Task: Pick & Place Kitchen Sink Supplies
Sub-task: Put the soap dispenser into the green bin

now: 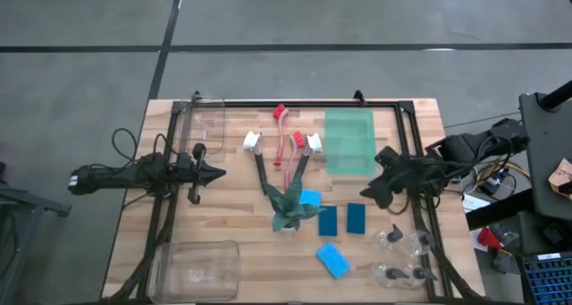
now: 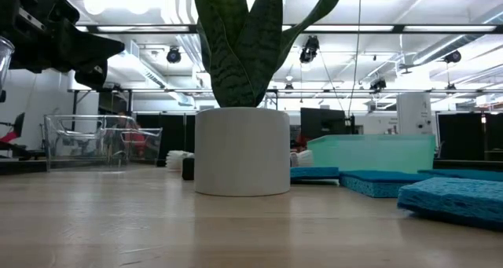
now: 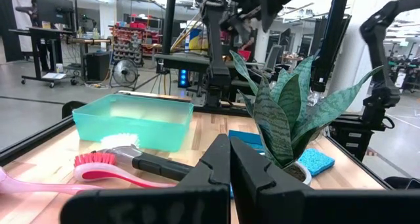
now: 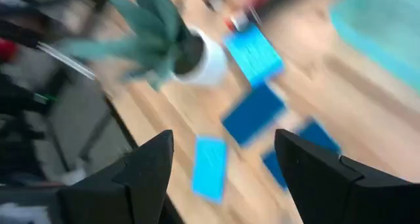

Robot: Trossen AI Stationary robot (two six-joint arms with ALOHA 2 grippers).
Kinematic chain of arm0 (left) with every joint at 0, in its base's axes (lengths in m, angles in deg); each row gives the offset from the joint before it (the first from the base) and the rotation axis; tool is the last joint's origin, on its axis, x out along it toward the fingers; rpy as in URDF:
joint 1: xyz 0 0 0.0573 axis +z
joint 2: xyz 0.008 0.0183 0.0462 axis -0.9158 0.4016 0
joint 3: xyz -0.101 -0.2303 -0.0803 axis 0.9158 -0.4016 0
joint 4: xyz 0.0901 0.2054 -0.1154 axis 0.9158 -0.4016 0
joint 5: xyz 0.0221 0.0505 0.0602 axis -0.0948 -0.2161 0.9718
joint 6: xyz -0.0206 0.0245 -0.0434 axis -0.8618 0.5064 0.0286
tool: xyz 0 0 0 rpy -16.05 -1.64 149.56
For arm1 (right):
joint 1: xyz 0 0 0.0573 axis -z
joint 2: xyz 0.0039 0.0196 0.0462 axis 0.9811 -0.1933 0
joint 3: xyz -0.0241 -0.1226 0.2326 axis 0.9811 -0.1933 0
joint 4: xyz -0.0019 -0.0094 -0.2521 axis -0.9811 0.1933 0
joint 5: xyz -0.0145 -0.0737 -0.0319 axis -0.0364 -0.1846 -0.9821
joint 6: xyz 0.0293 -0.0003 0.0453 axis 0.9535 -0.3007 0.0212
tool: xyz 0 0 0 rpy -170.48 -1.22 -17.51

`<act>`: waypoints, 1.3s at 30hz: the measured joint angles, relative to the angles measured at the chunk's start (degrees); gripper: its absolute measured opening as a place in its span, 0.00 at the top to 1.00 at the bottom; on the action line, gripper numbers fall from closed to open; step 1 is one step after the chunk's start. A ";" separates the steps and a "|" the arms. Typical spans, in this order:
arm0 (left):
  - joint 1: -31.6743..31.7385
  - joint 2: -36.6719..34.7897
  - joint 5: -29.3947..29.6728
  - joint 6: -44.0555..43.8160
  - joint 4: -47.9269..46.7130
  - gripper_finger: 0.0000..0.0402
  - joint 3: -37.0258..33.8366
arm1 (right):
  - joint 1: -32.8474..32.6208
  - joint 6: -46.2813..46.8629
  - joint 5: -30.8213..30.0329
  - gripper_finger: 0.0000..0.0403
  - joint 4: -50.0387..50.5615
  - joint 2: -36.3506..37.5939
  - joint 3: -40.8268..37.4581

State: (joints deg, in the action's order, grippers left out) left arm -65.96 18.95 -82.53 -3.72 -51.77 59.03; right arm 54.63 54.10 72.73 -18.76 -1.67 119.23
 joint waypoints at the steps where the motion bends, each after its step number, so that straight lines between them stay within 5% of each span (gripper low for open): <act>1: -0.02 -0.01 -0.01 0.00 0.00 1.00 0.00 | -0.53 1.75 1.21 0.36 4.15 -2.34 2.72; 8: 0.00 0.00 -0.02 0.00 0.00 1.00 0.00 | -4.51 11.44 9.18 0.36 23.06 -14.84 16.37; 14: -0.02 0.00 0.00 0.00 -0.09 1.00 0.00 | -10.12 18.73 11.97 0.36 23.84 -20.61 21.49; 26: 0.00 0.17 0.00 0.00 -0.98 1.00 0.00 | -17.28 30.10 14.30 0.37 23.85 -24.90 19.81; 39: -0.01 0.20 0.00 0.00 -1.44 1.00 0.00 | -18.67 32.29 14.39 0.37 23.90 -24.29 15.89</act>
State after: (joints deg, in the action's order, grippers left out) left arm -65.98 19.15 -82.53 -3.72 -53.21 59.03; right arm 35.96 86.40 87.12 5.14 -25.97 135.12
